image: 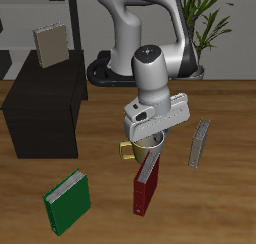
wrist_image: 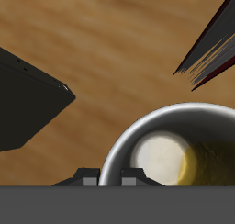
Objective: Place the right yellow book upright on top of the shelf and place the white-yellow mug on top of the shelf
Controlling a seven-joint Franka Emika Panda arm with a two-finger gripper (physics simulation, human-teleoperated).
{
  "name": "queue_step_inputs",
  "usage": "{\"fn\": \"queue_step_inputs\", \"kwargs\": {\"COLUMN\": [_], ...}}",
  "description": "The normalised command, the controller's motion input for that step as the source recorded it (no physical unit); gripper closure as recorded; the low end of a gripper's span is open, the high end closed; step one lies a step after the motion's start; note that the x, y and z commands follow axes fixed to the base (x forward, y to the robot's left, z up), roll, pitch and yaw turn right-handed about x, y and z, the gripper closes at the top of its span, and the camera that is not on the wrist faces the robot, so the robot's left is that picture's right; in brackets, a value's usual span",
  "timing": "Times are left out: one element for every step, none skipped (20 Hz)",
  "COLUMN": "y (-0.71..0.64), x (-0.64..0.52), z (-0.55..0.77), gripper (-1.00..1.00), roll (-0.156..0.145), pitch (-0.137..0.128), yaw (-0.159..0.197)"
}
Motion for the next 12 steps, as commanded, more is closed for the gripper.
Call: {"fn": "queue_step_inputs", "kwargs": {"y": [-0.07, -0.12, -0.19, 0.0, -0.31, -0.28, -0.13, -0.15, -0.16, 0.03, -0.34, -0.15], "x": [-0.02, -0.1, 0.05, 0.0, -0.06, -0.24, -0.11, -0.19, -0.18, 0.01, -0.47, -0.22], "z": [0.12, 0.23, 0.24, 0.0, 0.63, 0.82, 0.48, 0.59, 0.64, 0.15, 1.33, 0.77], "gripper": [1.0, 1.0, 1.0, 1.0, 1.0, 1.0, 1.0, 1.0, 1.0, 1.0, 1.0, 1.0], "roll": [0.003, -0.028, 0.0, 0.0, -0.029, -0.007, 0.004, 0.012, 0.001, 0.005, 0.004, 0.016], "pitch": [0.009, -0.016, -0.019, 0.0, -0.065, -0.118, -0.075, -0.078, -0.066, -0.02, -0.15, -0.128], "yaw": [-0.035, -0.034, -0.032, 0.0, -0.129, -0.119, -0.078, -0.094, -0.135, -0.032, -0.233, -0.084]}}
